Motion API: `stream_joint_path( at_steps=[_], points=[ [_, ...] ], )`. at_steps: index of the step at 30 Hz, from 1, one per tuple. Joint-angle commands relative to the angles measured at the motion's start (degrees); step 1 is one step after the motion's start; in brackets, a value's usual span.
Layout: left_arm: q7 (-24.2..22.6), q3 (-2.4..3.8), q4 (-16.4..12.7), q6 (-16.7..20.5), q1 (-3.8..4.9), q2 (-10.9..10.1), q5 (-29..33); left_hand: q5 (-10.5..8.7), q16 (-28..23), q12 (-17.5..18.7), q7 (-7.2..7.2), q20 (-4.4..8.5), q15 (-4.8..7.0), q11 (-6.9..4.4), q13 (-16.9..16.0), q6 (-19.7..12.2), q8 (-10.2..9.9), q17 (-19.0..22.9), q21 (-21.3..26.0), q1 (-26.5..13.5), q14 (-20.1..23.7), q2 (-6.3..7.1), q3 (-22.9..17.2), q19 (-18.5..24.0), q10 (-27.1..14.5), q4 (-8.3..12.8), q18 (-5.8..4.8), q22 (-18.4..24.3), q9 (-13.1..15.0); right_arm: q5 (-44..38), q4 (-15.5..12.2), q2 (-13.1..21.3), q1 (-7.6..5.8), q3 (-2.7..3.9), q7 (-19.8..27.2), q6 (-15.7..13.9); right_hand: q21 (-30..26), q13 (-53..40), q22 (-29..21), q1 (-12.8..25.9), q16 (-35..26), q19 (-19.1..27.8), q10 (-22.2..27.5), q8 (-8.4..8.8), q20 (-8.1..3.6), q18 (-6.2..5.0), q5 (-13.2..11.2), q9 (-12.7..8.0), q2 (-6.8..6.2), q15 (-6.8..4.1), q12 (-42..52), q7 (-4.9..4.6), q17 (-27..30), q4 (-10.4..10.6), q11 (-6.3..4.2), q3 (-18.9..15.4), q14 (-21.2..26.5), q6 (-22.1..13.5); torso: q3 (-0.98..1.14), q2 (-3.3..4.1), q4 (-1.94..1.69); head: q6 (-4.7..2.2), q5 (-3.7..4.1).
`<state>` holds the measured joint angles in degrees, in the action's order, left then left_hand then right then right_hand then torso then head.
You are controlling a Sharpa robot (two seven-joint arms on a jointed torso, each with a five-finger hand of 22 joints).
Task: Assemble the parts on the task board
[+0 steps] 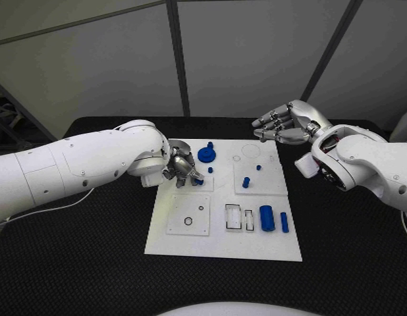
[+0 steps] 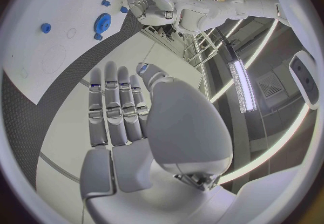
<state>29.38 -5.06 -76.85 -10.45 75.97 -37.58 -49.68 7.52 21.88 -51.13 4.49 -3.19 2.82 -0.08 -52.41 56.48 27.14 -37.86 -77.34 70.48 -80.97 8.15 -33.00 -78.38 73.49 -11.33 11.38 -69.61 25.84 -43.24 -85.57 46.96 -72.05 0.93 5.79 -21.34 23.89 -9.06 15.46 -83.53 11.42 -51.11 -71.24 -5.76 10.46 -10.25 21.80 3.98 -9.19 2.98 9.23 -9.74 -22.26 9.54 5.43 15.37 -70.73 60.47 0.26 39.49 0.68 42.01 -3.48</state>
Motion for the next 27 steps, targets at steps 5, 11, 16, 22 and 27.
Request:
stream_joint_path(
  at_steps=[5,11,16,22,27],
  points=[
    [-0.8,0.03,-1.7,4.3,0.05,-1.5,3.7,4.49,-0.8,1.6,-0.42,-0.18,0.20,-0.16,1.7,-0.3,2.2,-0.7,0.1,-4.3,-0.5,0.93,-13.6,-0.2,0.4,12.2,-6.74,-0.4,2.0,0.0,0.1,-0.1,-0.11,0.04,0.1,0.6,-0.4,0.1,-0.1,0.6,-0.3,-0.2,0.2,0.39,0.19,-0.24,0.2,0.0,0.12,0.47,-0.2,-0.30,0.0,-0.4,0.35,0.0,-0.1,-0.1,0.02,0.01,-0.02,-0.03,-0.10],
    [-1.2,0.02,-3.5,7.9,0.03,-3.0,4.4,10.33,-1.2,0.8,-0.79,0.05,0.44,-0.52,1.3,-0.1,4.2,-1.1,-0.3,-7.2,-0.7,1.88,-15.8,-0.5,1.4,14.2,-6.84,-1.1,3.3,0.0,0.2,-0.1,-0.11,0.04,0.1,0.6,-0.4,0.1,-0.1,0.7,-0.4,-0.2,0.2,0.40,0.20,-0.23,0.3,0.0,0.11,0.48,-0.2,-0.31,0.0,-0.4,0.36,0.0,-0.1,-0.2,0.04,-0.01,-0.03,0.03,-0.30],
    [-1.2,0.00,-4.8,9.6,0.00,-4.1,3.9,12.98,-1.5,0.4,-0.95,0.17,0.55,-0.67,1.2,-0.2,5.2,-1.4,-0.5,-8.7,-0.9,1.97,-16.7,-0.6,1.9,15.3,-6.91,-1.6,4.0,0.0,0.3,0.0,-0.11,0.04,0.1,0.7,-0.4,0.1,-0.1,0.7,-0.4,-0.2,0.2,0.40,0.20,-0.23,0.3,0.0,0.11,0.48,-0.2,-0.31,0.0,-0.4,0.36,0.0,-0.1,-0.2,0.07,-0.02,-0.09,0.07,-0.44],
    [-0.9,-0.04,-5.3,10.2,-0.04,-4.3,0.9,14.34,-1.7,-0.3,-1.05,0.24,0.62,-0.77,0.9,-0.4,5.9,-1.5,-0.7,-9.6,-0.9,1.92,-17.1,-0.8,2.2,15.9,-6.94,-1.9,4.3,0.0,0.5,-0.1,-0.10,0.03,0.1,0.7,-0.5,0.1,-0.1,0.8,-0.4,-0.2,0.2,0.43,0.21,-0.23,0.5,0.0,0.09,0.50,-0.3,-0.33,0.0,-0.3,0.39,0.0,-0.1,-0.2,0.04,-0.02,-0.02,0.08,-0.72],
    [-0.6,-0.07,-5.2,10.1,-0.10,-4.1,-1.1,14.77,-1.7,-0.8,-1.11,0.28,0.65,-0.82,0.5,-0.4,6.2,-1.6,-0.9,-9.9,-1.0,1.87,-17.2,-1.0,2.5,16.1,-7.03,-2.3,4.4,0.0,0.6,-0.2,-0.10,0.03,0.1,0.7,-0.5,0.1,-0.1,0.8,-0.4,-0.2,0.2,0.43,0.21,-0.23,0.5,0.0,0.09,0.50,-0.3,-0.33,0.0,-0.3,0.39,0.0,-0.1,-0.2,0.03,0.03,0.09,0.07,-0.85]
  ],
)
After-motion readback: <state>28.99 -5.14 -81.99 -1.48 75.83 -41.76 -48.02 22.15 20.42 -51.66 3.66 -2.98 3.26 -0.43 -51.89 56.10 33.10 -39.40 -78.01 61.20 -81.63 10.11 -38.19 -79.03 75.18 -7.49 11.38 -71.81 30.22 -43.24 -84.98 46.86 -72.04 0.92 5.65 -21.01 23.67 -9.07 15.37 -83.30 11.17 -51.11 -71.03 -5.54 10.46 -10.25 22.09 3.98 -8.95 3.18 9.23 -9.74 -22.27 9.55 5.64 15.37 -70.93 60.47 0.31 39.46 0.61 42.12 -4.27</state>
